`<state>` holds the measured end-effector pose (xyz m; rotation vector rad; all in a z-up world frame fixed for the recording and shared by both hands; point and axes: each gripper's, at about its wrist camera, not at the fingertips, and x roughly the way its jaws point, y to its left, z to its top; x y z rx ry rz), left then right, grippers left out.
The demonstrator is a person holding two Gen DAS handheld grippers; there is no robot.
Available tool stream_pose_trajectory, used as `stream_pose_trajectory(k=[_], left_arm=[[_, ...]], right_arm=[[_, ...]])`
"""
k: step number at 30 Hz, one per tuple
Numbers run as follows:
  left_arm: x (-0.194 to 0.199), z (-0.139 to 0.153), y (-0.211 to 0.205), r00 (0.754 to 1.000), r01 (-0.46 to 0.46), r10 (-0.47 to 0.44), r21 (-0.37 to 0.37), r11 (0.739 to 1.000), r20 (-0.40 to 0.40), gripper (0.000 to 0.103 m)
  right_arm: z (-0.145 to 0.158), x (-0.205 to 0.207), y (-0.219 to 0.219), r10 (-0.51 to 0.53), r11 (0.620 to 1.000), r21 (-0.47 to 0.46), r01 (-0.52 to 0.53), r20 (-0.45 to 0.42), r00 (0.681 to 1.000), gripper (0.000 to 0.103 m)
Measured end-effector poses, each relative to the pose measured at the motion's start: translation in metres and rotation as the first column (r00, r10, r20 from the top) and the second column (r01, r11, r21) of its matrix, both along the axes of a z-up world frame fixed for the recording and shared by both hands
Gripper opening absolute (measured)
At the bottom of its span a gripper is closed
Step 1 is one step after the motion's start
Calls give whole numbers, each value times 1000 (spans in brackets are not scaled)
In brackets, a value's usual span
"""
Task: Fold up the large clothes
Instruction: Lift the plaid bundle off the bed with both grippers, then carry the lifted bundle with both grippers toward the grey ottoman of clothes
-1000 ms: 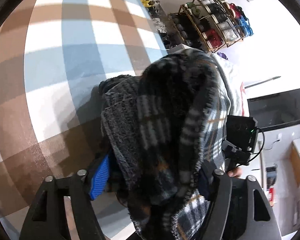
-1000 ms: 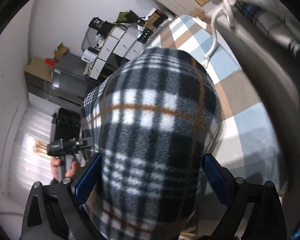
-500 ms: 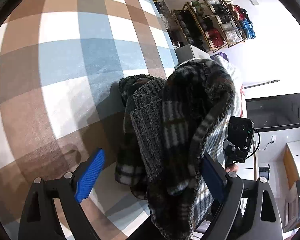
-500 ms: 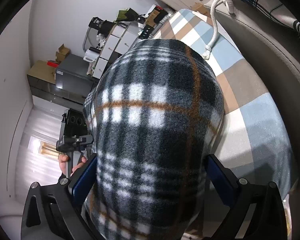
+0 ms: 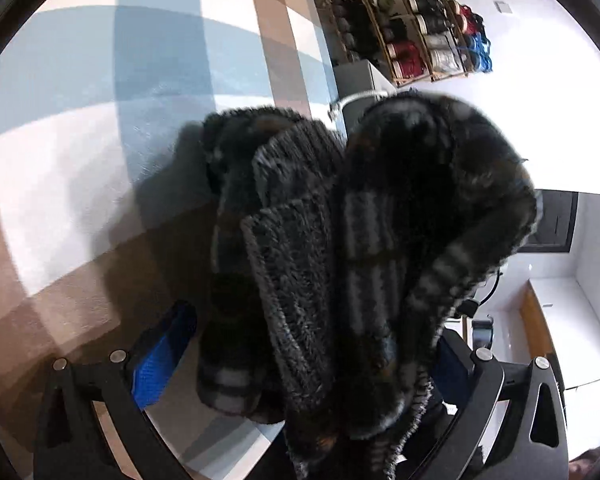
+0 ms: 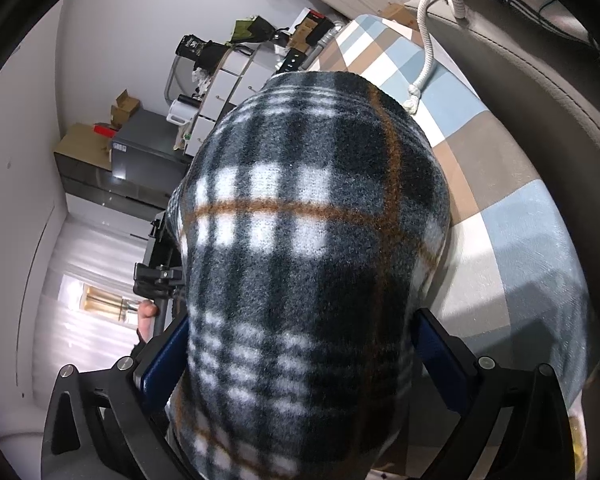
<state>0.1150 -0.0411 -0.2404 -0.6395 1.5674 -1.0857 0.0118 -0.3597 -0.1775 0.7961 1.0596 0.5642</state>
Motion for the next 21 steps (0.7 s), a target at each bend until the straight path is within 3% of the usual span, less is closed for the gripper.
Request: stream_pose_trajectory(k=[4,6,8,11,13,21], left_arm=[[-4,3,-6,1000,-1,1,-27,1000,-5,100],[-8,14,-8,1000,15,-14,-50,999,21,87],[-14,30,-9,997,29,-26,-38,999,76,69],[-22,46,-4,995,20,-17,-32,999,95,53],[-27,55,-1,996,-2,5,-36,999,91,51],[-44,87,4,994,-21,26,-43,999,110,51]], right_arm=[[-3,1,2,1,1000,18,-1,-1,1000,103],[-4,1,2,2,1000,30,-2,4,1000,103],[-2,-2,1,5,999,44,-6,19,1000,98],[0,-6,-2,-4,999,44,3,32,999,88],[3,-9,-3,-13,1000,19,12,46,999,81],[26,-21,-4,-42,997,68,38,54,998,77]])
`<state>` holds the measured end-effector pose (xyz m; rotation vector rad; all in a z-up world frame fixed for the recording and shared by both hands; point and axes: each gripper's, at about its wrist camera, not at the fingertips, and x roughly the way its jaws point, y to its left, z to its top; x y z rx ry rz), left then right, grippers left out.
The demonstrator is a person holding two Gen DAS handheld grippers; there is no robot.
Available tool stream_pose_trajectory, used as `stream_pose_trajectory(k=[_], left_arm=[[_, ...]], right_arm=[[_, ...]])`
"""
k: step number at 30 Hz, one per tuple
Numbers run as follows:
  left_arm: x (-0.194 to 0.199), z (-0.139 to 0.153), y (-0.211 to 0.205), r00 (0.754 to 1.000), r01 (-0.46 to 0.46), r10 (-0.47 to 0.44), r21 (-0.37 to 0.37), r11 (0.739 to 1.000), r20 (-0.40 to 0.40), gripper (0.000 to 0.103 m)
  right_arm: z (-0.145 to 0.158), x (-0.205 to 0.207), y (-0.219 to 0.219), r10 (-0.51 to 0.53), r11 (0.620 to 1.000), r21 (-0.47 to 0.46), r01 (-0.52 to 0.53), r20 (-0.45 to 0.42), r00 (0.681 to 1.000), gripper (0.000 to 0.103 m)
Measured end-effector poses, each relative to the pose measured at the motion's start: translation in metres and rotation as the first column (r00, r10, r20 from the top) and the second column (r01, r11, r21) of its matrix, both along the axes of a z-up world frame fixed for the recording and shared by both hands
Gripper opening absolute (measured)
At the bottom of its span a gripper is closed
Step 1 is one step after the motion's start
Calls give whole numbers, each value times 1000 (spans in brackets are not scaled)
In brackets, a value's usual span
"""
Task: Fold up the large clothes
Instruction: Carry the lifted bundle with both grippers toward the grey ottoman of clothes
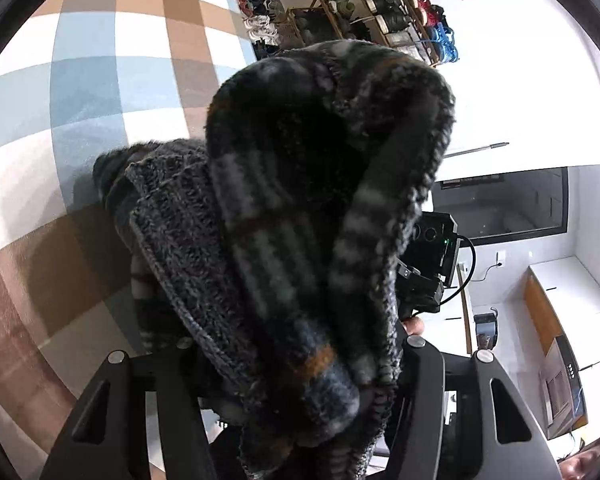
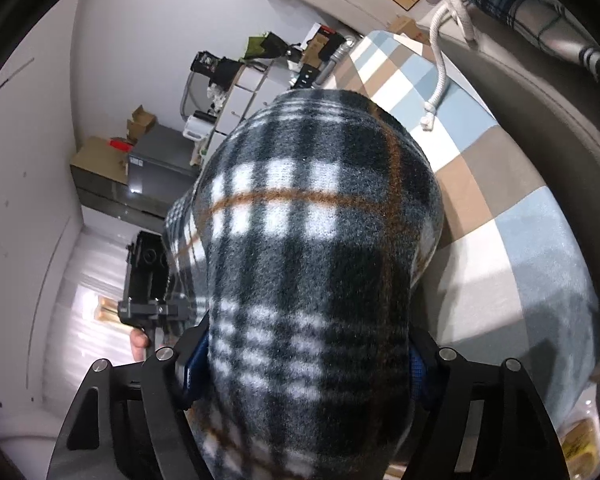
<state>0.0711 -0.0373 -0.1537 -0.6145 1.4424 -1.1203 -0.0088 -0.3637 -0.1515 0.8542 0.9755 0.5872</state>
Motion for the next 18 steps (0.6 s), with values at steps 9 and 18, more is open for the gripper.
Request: stream_pose_trajectory(k=[9,18], left_arm=[[-9,60,-16,998,-3,4,-11,1000,66,51],[-3,146,-110,984,73,-57,-90,993,169,51]], right_arm=[[68,-7,-14,-38,999,-5,38,21,999,77],[185,-25,-99,-159,983,-76,169,125,979,77]])
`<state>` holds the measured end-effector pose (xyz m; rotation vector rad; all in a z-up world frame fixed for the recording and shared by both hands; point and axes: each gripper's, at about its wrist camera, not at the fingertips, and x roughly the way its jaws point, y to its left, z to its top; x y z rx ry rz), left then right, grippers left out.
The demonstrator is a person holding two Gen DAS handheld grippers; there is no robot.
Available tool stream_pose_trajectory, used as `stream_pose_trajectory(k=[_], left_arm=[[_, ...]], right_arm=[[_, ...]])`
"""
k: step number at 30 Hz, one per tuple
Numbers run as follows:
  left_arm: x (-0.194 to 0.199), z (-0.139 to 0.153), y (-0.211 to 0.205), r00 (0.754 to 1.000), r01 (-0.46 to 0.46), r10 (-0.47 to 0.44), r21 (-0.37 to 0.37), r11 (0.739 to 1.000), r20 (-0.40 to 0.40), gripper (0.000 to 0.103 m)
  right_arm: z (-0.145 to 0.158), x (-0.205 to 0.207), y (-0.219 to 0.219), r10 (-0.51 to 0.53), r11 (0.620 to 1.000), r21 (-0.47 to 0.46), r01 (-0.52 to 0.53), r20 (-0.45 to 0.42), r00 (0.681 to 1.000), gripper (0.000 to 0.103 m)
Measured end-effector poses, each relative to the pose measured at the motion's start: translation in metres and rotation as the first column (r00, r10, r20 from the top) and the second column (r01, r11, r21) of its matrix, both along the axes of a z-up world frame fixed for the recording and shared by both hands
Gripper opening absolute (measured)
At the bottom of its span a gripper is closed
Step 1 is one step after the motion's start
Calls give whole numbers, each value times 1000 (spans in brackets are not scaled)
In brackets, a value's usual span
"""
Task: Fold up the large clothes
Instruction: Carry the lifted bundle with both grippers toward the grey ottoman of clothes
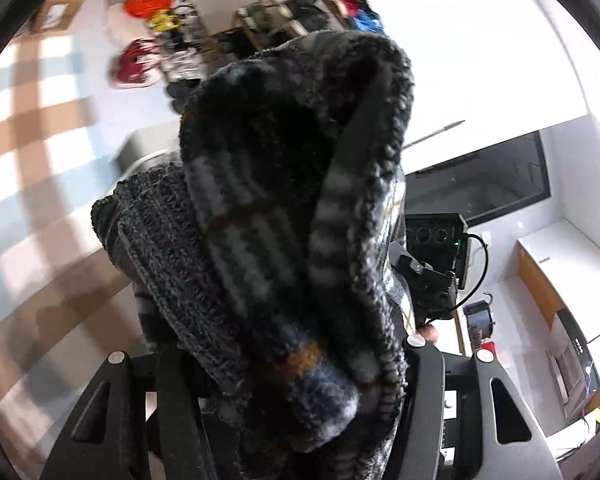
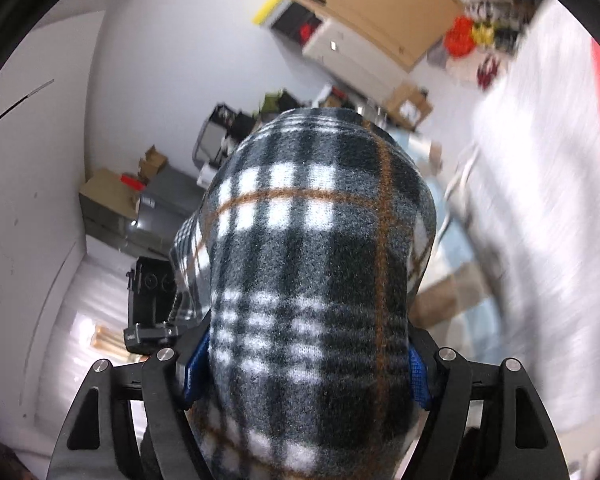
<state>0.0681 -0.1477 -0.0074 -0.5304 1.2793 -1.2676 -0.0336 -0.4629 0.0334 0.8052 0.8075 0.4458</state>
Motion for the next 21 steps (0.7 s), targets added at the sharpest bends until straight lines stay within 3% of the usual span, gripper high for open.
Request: stream_pose_trajectory(k=[5,7,11,15,21], left_arm=[[17,10,-79,999,42,-43,-55,998,-1,51],[20,-2,-104,998,53,-55,-69,996,-17,51],[23,-39,-143,995,79,-82,-47,996,-58,51],[28,-62,-144,994,86,-88,-33,996,-69,51],[25,-55,-152,996,85,-85,-20,996,-28,51]], right_arm=[[54,-3,-69,-97,990,-102,97,12,995,77],[62,-2,-95,-129,983,-131,127,-6,992,77],[50,4,-140,-198,964,-191,182,-64,978,77],[27,7,-152,-218,960,-194,200,-71,973,77],[27,-11,-163,-225,961,-171,215,-37,974,77]])
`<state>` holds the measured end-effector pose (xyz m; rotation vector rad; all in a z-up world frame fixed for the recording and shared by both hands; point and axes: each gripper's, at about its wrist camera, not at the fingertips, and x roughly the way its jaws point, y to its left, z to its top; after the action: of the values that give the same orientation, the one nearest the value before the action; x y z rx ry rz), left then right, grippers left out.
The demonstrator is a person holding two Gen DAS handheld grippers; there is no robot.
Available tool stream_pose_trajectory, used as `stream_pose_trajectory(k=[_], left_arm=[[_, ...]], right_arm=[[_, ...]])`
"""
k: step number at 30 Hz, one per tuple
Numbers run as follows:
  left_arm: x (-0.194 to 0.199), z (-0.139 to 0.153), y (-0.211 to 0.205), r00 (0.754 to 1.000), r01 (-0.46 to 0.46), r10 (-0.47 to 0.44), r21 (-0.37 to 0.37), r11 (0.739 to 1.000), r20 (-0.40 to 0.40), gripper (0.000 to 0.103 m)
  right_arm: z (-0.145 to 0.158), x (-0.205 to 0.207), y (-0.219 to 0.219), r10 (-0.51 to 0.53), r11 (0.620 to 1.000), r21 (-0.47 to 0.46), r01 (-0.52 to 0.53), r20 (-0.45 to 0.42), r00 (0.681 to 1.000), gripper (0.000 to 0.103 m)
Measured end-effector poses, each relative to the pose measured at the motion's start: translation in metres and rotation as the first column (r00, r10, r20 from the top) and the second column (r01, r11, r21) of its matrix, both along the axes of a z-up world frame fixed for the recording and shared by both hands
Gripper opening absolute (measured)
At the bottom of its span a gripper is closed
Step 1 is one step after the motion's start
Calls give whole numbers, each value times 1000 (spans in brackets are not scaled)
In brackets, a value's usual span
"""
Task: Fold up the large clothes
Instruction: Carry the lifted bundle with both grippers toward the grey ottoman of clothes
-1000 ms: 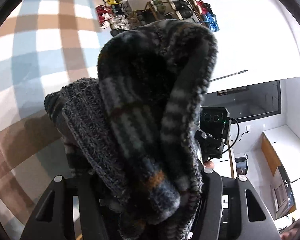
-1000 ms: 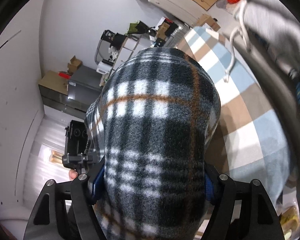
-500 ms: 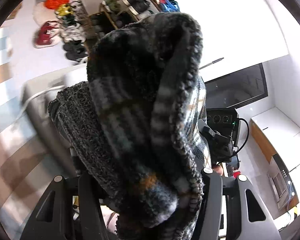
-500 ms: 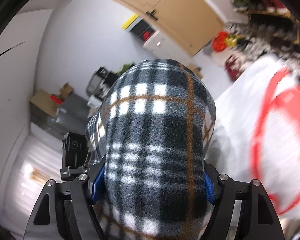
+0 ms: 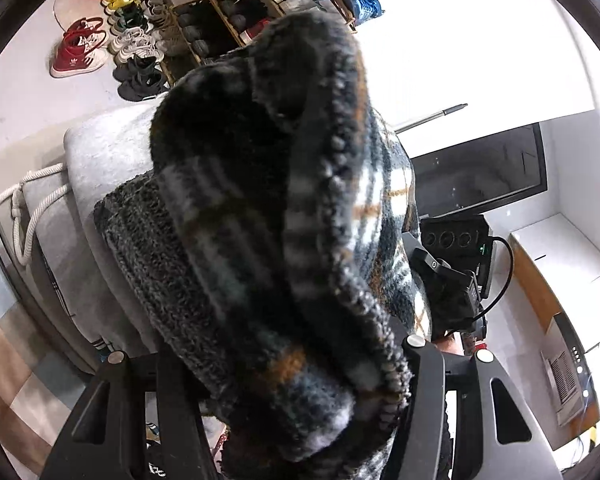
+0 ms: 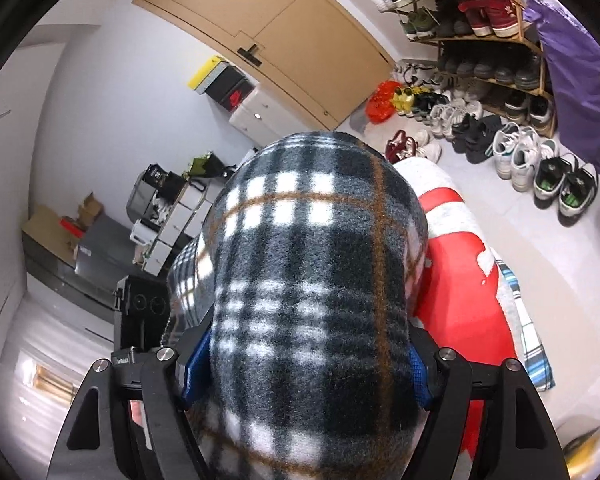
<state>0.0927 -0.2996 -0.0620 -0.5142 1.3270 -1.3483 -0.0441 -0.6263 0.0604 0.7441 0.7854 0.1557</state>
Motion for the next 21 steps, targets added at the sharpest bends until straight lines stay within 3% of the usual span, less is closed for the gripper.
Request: stream_pose_trajectory(k=[10,16,21], left_arm=[[1,26,-29,1000,-18,17,8,1000,15,53],[2,-15,-37,999,-39,41,141,989,-12,62],[-1,-22,-35,999,-35,38,158,987,-15,63]], right_arm=[[17,8,0,-10,998,-54,11,16,1000,76],[-20,14,-11,-56,992,-118,46,-79,995,81],[-36,6,-22,-55,994,-100,47,-80,995,86]])
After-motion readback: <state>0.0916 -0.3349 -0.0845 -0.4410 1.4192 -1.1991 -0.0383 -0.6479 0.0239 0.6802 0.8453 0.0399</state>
